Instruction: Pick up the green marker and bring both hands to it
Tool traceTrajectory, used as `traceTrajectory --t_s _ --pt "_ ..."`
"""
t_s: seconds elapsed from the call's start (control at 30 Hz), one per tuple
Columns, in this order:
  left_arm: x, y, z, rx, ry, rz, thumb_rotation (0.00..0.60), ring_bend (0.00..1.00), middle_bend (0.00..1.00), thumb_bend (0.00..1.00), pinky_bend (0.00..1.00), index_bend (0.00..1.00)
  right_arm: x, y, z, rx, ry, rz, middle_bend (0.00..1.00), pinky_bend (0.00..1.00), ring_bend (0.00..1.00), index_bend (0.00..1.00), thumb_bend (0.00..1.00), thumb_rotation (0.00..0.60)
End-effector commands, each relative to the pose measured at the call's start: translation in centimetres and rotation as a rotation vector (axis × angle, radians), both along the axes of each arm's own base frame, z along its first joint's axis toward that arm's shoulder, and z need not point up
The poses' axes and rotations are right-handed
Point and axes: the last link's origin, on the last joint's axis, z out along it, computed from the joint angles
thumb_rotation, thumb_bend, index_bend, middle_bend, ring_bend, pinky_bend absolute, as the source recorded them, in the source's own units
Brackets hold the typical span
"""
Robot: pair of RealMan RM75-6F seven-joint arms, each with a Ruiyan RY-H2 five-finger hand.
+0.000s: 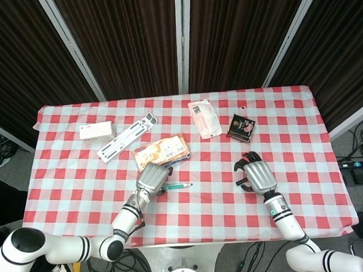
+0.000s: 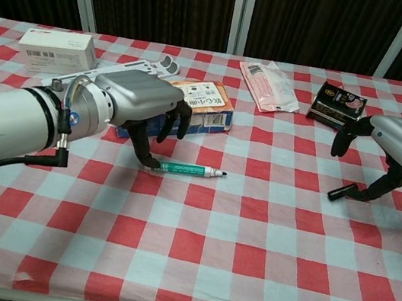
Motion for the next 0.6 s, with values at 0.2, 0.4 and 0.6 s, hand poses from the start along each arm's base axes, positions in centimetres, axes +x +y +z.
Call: traceTrajectory --t_s 0.2,0.4,0.6 --pt "-0.4 0.7 3.9 0.13 -0.073 0.023 0.6 0.8 0.5 0.15 0.82 0.4 -0.6 0.6 2.1 -0.057 -0.024 -0.013 0.34 0.12 0.13 0.38 0.0 0.6" --pt "-4.9 -0.1 10.0 0.394 -0.032 -0.089 0.6 0.55 0.45 0.15 0.59 0.42 -3.3 4.0 5.9 -0.099 -0.004 -0.079 0.27 0.08 0.07 0.27 0.02 0.6" --pt "-12.2 -2.4 14.8 0.562 0.029 -0.044 0.6 0.24 0.3 0.15 0.26 0.35 -5.6 8.9 10.0 -0.146 -0.014 -0.145 0.17 0.0 0.0 0.19 0.1 0.6"
